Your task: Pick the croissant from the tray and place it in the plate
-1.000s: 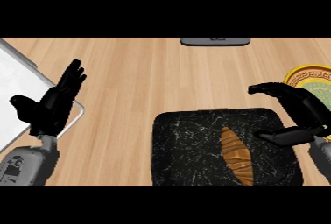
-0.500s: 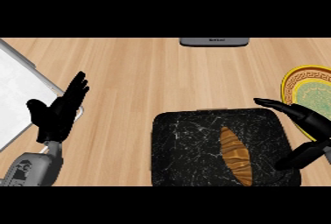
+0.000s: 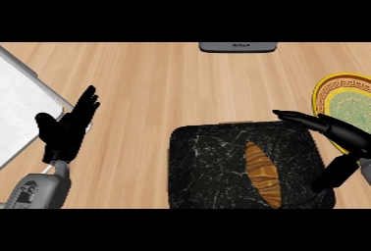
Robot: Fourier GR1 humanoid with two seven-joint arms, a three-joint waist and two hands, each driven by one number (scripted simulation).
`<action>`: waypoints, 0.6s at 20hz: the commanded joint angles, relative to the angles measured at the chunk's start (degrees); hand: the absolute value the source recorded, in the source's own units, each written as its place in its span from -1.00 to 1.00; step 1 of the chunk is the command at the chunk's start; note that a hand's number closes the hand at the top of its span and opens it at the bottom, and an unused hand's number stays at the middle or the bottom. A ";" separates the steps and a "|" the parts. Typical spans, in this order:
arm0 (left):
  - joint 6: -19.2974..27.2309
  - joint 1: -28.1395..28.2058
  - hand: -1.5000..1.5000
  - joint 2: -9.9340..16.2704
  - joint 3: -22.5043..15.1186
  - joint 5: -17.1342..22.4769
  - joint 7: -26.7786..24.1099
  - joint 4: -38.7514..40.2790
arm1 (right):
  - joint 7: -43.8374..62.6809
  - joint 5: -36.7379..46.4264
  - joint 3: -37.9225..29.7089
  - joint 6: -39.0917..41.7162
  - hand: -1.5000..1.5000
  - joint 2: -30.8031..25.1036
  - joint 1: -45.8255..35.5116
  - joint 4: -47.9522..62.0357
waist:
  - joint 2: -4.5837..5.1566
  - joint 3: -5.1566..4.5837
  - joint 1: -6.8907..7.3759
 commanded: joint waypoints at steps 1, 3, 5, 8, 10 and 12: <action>-0.74 0.42 0.00 1.19 3.18 0.57 -0.76 3.73 | 2.45 3.78 2.12 2.54 -1.00 -2.28 2.21 -6.54 | 0.06 -0.24 -0.49; -1.26 0.54 0.00 2.17 4.10 1.25 0.56 0.99 | 3.49 6.99 1.86 1.72 -1.00 -1.75 -0.99 -4.22 | 0.13 -0.21 0.17; 0.68 0.89 0.00 0.93 2.78 -0.21 2.82 -1.57 | 4.69 11.11 3.00 -2.20 -1.00 -0.24 1.54 -6.62 | 0.05 -0.18 0.03; 1.03 0.61 0.00 -0.78 2.36 -1.30 1.01 0.47 | 5.89 14.93 3.39 -0.76 -1.00 0.30 -0.88 -4.69 | 0.16 -0.19 0.14; -2.02 4.10 0.00 0.78 3.46 0.23 -0.37 0.28 | 10.87 15.77 4.41 -0.67 -1.00 0.58 2.55 -11.41 | 0.01 -0.22 -0.17; -0.64 -0.78 0.00 -0.24 3.69 -1.37 0.86 2.70 | 11.34 17.41 3.20 1.73 -1.00 1.57 -1.22 -9.61 | 0.14 -0.21 -0.15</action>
